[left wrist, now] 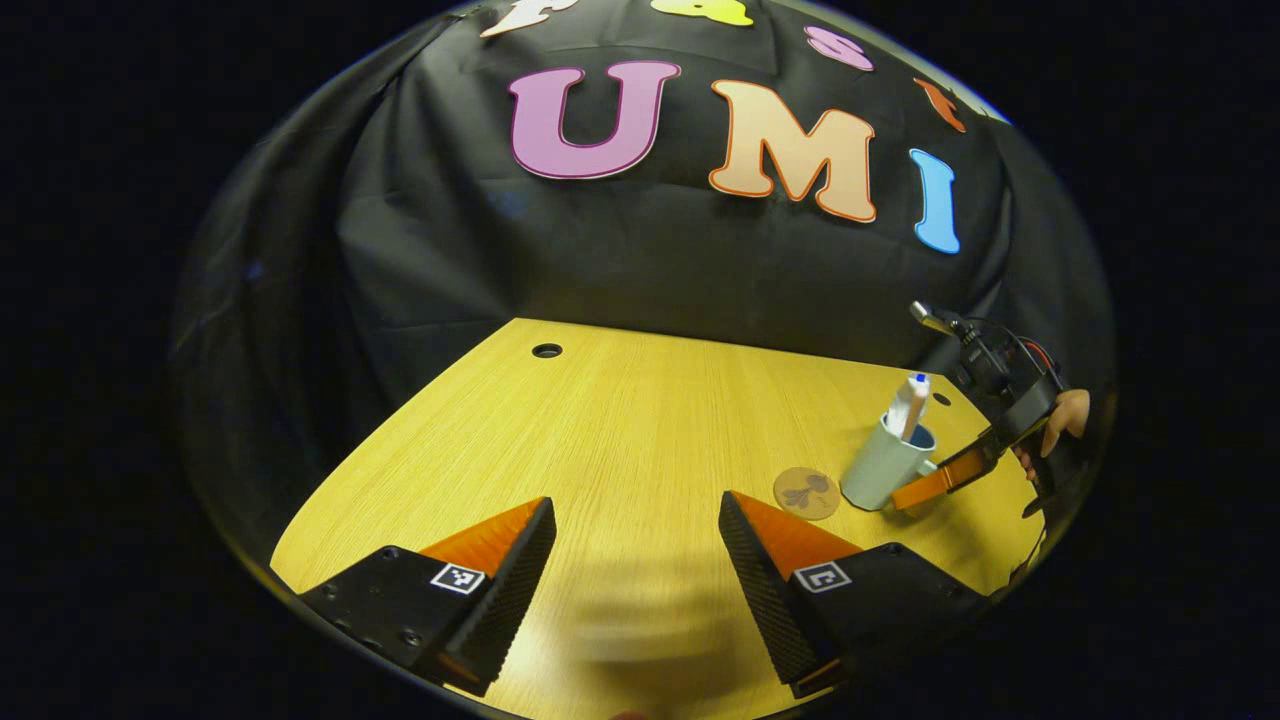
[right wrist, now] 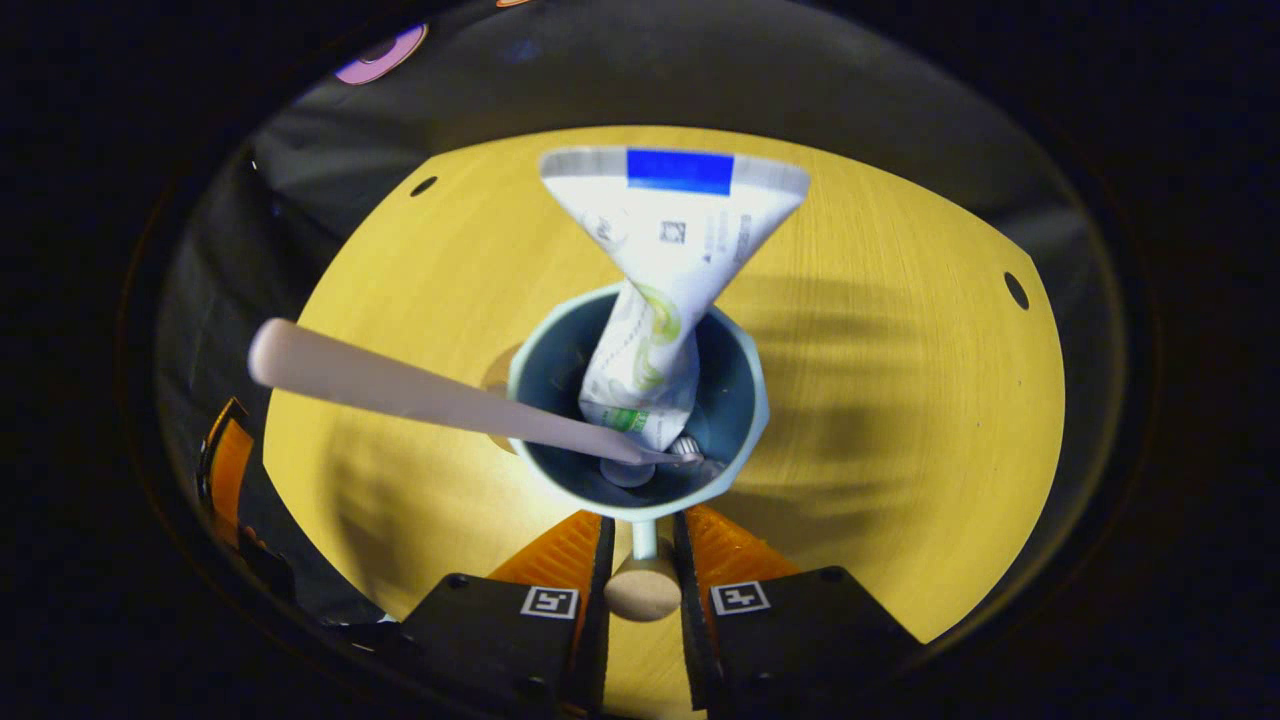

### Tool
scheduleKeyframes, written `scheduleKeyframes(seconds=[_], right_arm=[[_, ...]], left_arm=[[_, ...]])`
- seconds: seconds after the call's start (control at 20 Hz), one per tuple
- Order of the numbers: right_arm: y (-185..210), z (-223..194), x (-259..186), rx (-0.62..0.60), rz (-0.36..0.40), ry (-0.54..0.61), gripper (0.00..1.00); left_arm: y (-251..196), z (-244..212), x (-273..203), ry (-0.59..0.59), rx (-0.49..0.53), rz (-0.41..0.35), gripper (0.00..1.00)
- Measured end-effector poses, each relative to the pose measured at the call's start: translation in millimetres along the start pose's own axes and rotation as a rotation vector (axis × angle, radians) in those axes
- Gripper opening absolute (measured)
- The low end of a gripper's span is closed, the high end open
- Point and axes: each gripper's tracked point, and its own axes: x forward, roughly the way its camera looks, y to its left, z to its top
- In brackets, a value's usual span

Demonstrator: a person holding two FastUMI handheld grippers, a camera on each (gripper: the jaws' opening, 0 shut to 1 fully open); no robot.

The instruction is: Put the toothbrush and toothpaste on the desktop into the cup, then pick up the cup and place it on the coaster on the desktop.

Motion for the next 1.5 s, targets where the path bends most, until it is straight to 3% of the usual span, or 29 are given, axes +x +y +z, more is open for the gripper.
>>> scheduleKeyframes(seconds=[0.05, 0.1, 0.2, 0.35, 0.45, 0.75, 1.05, 1.5], right_arm=[[5.3, 2.3, 2.3, -0.021, -0.007, 0.013, 0.34], [10.0, 1.5, 5.6, -0.033, -0.018, 0.045, 0.29], [8.7, -0.8, 22.1, -0.04, -0.048, 0.083, 0.34], [5.9, 0.1, 40.0, -0.01, -0.06, 0.118, 0.3], [1.8, -3.3, 54.2, -0.008, -0.077, 0.157, 0.39], [-1.5, 9.1, 54.6, -0.056, -0.108, 0.13, 0.35], [12.3, 28.0, 42.7, -0.028, -0.047, 0.036, 0.34], [16.5, 30.5, 40.8, -0.161, -0.006, 0.073, 0.33]], left_arm=[[2.4, -0.7, 1.8, 0.005, -0.008, -0.004, 0.95], [6.3, -1.7, 2.1, 0.011, -0.019, -0.004, 0.95], [15.0, -2.7, 1.8, 0.01, -0.033, 0.001, 0.96], [27.6, -1.8, -5.2, -0.001, -0.045, 0.009, 0.95], [37.0, -6.7, -6.4, 0.008, -0.061, 0.018, 0.95], [51.0, -9.5, -4.7, 0.017, -0.086, 0.041, 0.95], [48.4, -9.1, -3.6, 0.026, -0.079, 0.025, 0.95], [50.7, -7.0, -0.8, 0.037, -0.077, 0.009, 0.96]])
